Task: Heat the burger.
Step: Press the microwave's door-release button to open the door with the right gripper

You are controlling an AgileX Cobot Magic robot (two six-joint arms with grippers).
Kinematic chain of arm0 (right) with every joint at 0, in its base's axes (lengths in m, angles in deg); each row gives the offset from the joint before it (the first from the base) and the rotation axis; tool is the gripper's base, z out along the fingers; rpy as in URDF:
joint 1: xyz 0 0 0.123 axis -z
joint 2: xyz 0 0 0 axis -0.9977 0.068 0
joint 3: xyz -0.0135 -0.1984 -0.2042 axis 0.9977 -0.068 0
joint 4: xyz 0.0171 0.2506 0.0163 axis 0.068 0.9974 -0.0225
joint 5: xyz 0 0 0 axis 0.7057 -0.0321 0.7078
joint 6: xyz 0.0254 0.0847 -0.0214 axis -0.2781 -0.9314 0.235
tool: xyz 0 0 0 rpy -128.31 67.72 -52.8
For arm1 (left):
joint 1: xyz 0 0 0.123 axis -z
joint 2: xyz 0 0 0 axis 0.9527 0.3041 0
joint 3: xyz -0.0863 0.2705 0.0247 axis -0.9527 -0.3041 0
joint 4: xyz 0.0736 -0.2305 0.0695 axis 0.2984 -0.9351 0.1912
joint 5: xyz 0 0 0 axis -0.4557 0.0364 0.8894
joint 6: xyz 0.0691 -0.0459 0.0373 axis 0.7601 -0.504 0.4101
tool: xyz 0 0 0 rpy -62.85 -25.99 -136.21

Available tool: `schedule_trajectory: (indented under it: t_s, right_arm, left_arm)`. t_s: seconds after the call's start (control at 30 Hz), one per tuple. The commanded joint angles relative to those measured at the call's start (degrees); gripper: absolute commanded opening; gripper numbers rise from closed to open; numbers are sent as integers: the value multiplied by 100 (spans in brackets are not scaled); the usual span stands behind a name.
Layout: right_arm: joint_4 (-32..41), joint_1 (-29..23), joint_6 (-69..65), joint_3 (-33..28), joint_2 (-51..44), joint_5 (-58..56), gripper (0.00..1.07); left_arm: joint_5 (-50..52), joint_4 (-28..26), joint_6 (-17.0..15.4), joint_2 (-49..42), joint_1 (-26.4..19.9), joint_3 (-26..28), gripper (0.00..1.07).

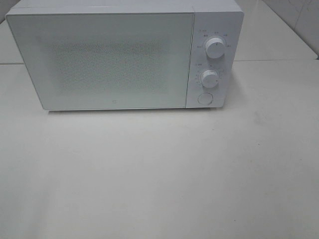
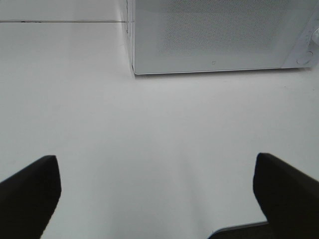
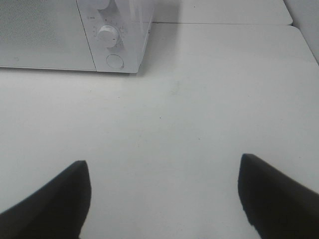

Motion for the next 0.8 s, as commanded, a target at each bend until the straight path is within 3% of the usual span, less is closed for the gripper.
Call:
schedule_trajectory:
  t_s: [0.03,0.57,0.8]
  right_arm:
    - [-6,29,34,-17,-149,74,76]
    - [-6,29,40,34,-143,92,76]
    - [40,29,34,390,458,665,76]
  left_arm:
    - [52,-34,-17,-109,-11,-11,98]
    - [52,-34,-17,-109,-11,-11,98]
    - [52,-34,-17,-109,-11,-11,98]
